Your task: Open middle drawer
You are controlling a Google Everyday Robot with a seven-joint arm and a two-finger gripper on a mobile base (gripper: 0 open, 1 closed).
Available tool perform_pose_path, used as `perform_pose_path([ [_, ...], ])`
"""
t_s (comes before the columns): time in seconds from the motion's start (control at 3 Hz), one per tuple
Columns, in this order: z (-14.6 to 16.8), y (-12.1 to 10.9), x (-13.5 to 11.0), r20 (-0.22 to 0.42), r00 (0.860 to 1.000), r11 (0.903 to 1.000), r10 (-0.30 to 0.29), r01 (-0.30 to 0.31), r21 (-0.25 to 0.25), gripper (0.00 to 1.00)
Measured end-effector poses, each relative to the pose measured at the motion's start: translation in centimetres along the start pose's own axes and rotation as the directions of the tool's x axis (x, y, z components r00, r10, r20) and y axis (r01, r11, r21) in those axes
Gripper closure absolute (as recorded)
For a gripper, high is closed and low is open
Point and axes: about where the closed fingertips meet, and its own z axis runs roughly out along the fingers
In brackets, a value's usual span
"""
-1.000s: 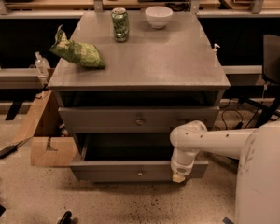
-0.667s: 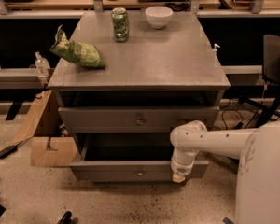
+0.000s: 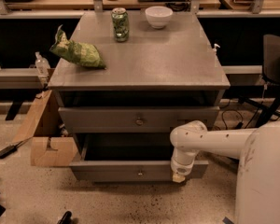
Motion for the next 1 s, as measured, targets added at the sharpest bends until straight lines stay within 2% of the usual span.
perform_pose_path([
  [0.33,0.00,0.00,0.00,0.000,1.000,1.0000,0.000,0.000,0.000,0.73],
  [1.0,-0.12,0.02,0.00,0.000,1.000,1.0000,0.000,0.000,0.000,0.27],
])
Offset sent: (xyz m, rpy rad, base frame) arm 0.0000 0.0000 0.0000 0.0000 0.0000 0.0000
